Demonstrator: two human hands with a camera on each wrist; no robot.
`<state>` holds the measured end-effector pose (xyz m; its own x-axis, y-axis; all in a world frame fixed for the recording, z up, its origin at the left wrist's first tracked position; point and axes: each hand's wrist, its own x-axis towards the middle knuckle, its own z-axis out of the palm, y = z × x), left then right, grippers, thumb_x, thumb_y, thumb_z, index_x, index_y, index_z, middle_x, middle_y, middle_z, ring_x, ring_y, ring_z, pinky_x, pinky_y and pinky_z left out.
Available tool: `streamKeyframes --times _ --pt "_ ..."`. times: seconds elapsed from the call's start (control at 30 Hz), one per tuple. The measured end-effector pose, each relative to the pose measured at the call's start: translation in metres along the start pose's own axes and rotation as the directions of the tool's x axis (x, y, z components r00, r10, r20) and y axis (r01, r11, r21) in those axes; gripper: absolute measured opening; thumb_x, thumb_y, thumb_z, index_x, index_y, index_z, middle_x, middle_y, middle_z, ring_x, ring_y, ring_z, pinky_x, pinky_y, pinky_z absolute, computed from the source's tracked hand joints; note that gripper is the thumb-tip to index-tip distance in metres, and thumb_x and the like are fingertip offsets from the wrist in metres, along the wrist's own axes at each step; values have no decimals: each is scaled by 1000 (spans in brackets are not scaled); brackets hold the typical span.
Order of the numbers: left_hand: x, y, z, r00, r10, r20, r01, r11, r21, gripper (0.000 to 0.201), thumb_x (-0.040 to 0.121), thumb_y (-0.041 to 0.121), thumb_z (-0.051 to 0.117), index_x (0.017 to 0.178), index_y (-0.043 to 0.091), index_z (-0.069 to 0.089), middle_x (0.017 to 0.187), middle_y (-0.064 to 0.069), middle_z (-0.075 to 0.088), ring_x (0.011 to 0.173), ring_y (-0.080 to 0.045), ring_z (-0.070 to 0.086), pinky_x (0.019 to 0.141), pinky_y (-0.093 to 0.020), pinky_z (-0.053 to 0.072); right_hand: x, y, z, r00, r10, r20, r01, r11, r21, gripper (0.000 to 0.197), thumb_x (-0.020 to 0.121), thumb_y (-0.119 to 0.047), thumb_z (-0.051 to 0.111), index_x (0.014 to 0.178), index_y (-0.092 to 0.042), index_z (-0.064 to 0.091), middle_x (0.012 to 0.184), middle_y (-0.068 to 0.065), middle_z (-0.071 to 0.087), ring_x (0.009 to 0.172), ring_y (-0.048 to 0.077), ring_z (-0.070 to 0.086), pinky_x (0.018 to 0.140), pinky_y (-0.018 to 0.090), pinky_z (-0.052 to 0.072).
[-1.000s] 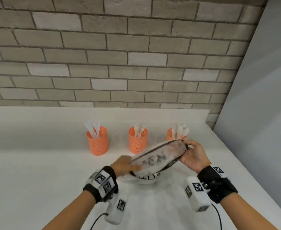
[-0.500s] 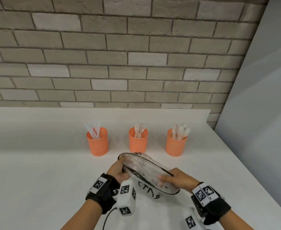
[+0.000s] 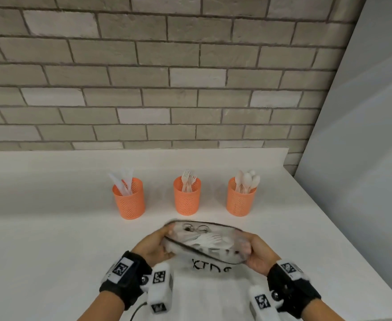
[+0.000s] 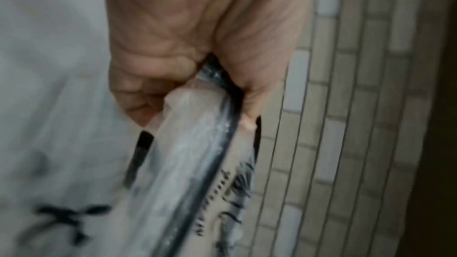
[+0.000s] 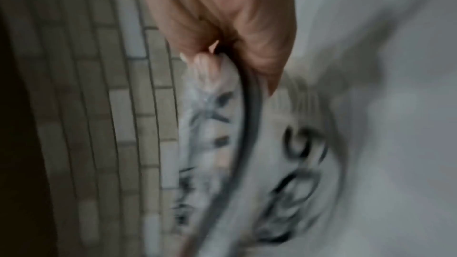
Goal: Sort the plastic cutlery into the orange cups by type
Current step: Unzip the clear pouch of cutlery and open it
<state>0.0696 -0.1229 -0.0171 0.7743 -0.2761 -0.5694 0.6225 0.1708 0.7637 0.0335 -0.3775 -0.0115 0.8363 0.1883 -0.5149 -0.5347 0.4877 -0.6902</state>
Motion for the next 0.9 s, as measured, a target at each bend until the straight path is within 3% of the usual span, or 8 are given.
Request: streamKeyframes --times 0.2,0.33,0.47,0.63,0.7,0.77,0.83,0.9 --pt "2 -1 14 992 17 -127 -44 977 -209 29 95 13 37 72 6 52 63 -12 65 48 -23 63 35 -20 48 -1 5 -2 997 -35 69 76 601 -795 50 58 -48 79 77 -9 54 47 -6 39 40 7 35 44 17 31" --pt "7 -26 7 994 33 -103 -46 990 -135 41 74 40 74 90 4 61 69 -9 60 59 -17 60 55 -23 53 9 -11 -11 998 -53 -45 29 904 -426 42 74 -37 73 101 -5 68 61 2 58 52 13 53 57 26 48" --pt "-13 -20 8 995 -23 97 11 992 124 49 79 43 67 106 2 67 84 -12 70 67 -22 68 61 -26 54 19 -16 -13 998 2 -61 -2 1000 -4 54 46 -22 88 93 -5 67 78 8 63 62 20 55 61 30 53" --pt "-15 -7 1 988 116 103 -101 985 -136 58 68 10 78 120 -5 55 104 -21 70 87 -29 70 71 -37 59 13 -16 -2 990 -123 -65 99 950 -295 56 70 -12 77 121 -1 57 99 16 67 82 25 65 68 32 57" --pt "-17 -7 -1 971 205 -123 -199 978 58 56 73 2 74 122 3 47 104 -15 64 88 -25 63 70 -34 52 8 -17 -1 951 -281 -130 153 791 -592 60 71 -14 79 120 -8 45 102 11 61 86 20 62 62 27 52" --pt "-15 -9 -3 797 501 -338 -322 825 463 45 75 1 72 108 13 44 105 -9 53 93 -25 55 76 -30 42 3 -17 -1 866 -493 -84 215 518 -828 54 72 -20 80 107 -16 39 94 3 53 83 17 56 62 22 44" --pt "-21 -12 6 598 789 -142 -437 470 767 33 77 2 69 96 16 47 107 -5 47 101 -28 52 82 -27 38 -2 -12 4 780 -617 101 270 186 -945 37 76 -21 76 91 -21 41 96 0 50 86 19 53 66 22 37" --pt "-24 -18 20 550 828 112 -445 178 877 13 82 10 64 92 15 57 112 -4 46 107 -24 50 86 -26 39 -7 -7 16 758 -596 264 263 -92 -961 30 82 -16 67 75 -30 41 107 0 51 93 20 56 69 22 35"
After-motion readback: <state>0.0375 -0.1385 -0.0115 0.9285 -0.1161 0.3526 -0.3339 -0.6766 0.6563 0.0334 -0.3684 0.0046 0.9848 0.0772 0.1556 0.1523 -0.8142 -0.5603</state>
